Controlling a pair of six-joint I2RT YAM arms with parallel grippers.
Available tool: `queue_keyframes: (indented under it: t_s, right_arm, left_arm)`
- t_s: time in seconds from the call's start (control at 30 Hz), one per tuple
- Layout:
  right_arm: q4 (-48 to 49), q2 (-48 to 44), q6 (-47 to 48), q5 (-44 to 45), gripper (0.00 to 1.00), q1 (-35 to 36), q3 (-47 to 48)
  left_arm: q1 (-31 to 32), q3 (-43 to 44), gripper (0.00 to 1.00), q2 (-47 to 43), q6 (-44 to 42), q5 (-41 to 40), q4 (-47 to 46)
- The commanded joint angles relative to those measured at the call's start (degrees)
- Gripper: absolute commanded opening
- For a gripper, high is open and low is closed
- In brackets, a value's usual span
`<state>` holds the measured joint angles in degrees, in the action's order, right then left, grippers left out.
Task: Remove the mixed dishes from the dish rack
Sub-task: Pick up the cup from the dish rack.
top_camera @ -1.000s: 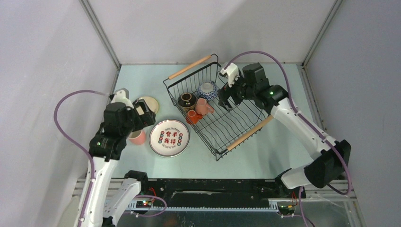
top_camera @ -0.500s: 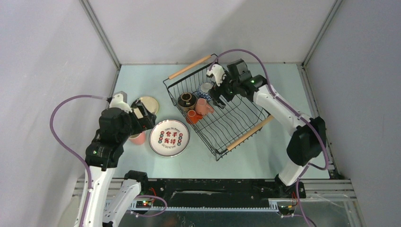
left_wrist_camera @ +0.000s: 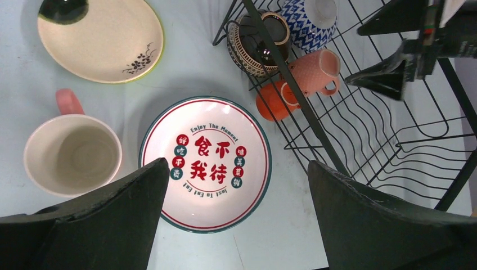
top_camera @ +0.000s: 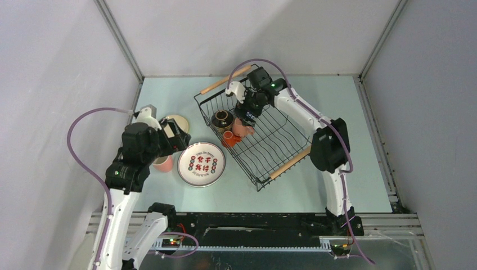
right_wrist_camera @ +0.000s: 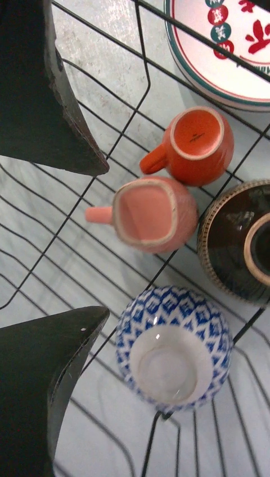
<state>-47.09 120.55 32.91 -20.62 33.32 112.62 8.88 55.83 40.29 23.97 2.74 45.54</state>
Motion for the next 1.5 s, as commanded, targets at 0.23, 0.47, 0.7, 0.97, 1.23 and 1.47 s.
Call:
queue_keyframes:
  t_s: [0.23, 0.47, 0.7, 0.97, 1.23, 1.47]
  right_arm:
    - [-4.8, 9.2, 3.3, -4.4, 0.87, 2.2, 10.0]
    - [-4.5, 11.7, 2.9, -5.5, 0.83, 2.6, 10.6]
    - [-5.5, 11.6, 2.3, -5.6, 0.71, 1.5, 10.4]
    - [-7.4, 7.1, -0.5, -7.5, 0.44, 0.5, 9.8]
    - [-5.1, -1.9, -6.3, -7.9, 0.24, -0.1, 2.6]
    - [4.0, -14.0, -16.2, -8.2, 0.15, -1.1, -11.0]
  left_arm:
    - [0.3, 0.1, 1.00, 3.8, 0.2, 3.8, -4.6]
    - [0.3, 0.1, 1.00, 4.9, 0.6, 4.6, -5.2]
    - [0.3, -0.7, 0.99, 4.3, 1.5, 6.2, -6.0]
    - [0.3, -2.1, 0.99, 2.1, 2.3, 9.6, -7.5]
    - [0.6, -5.0, 0.99, -0.7, 3.0, 12.3, -10.6]
    - [1.2, -6.6, 0.99, -2.3, 5.5, 14.7, -13.8]
